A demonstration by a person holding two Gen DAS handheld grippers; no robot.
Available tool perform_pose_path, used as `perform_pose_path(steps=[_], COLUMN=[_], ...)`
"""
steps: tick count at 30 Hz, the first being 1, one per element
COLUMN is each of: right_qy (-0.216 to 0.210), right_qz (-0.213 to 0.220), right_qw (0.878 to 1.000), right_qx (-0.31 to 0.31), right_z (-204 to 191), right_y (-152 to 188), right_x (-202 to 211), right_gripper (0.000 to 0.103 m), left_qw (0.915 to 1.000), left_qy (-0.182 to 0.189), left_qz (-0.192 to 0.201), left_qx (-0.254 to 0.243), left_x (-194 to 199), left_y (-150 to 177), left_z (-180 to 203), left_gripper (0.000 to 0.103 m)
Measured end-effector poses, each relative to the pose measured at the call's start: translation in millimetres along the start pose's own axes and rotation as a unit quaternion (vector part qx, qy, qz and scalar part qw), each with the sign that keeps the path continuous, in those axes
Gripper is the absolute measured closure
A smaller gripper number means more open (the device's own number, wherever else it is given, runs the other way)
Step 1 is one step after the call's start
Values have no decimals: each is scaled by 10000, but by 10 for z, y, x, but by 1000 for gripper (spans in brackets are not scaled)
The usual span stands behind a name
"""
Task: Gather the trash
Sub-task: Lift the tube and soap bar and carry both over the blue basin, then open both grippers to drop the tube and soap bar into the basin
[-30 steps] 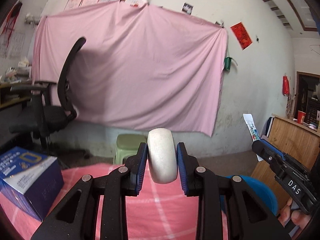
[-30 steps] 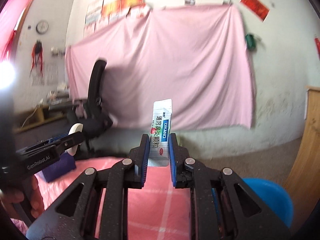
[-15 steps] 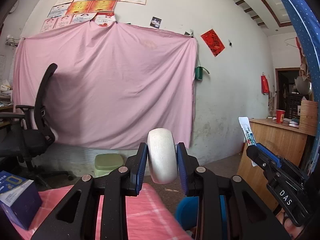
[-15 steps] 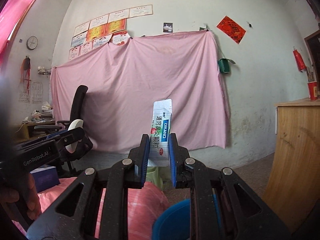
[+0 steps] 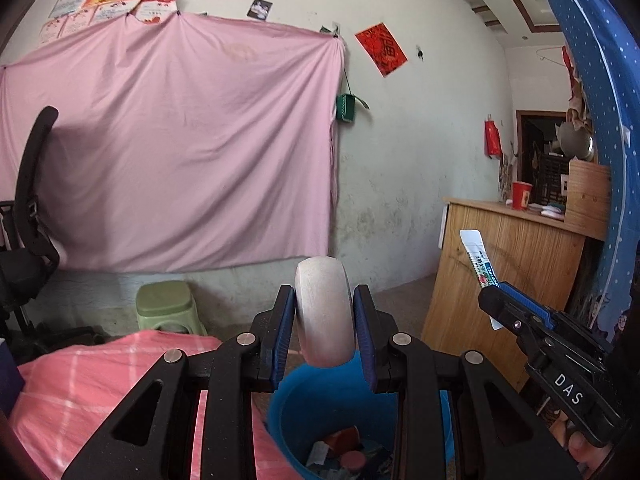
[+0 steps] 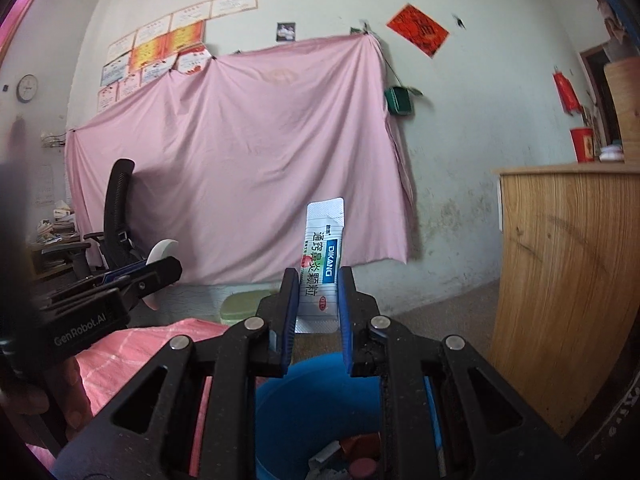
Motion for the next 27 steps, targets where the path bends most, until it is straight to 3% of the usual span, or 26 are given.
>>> perform_pose_path(steps=[8, 17, 27], right_qy=[117, 107, 137], right_qz=[-633, -977, -1253], right_qw=[9977, 9947, 9914], right_qx=[-212, -309, -341], right_z=[153, 186, 200], right_y=[202, 350, 427], right_x=[-173, -271, -355], right_gripper=[62, 61, 59], left_qw=[9988, 9936, 9909], left_qy=[123, 273, 199], left_qz=[-460, -1096, -1311], left_qx=[76, 100, 217], left_x=[-304, -578, -587], left_y=[190, 416, 529], left_z=[100, 163, 104], left_gripper=[77, 77, 76])
Point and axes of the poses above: each gripper's, at about its wrist camera, not at the fingertips, and x roughly against the way its jaws point, z to its right, y to its underside, the point moved 3 cm from there along -x, roughly the way its jaws point, and after that the axes turned 7 degrees about z, right-handed, at the moved point
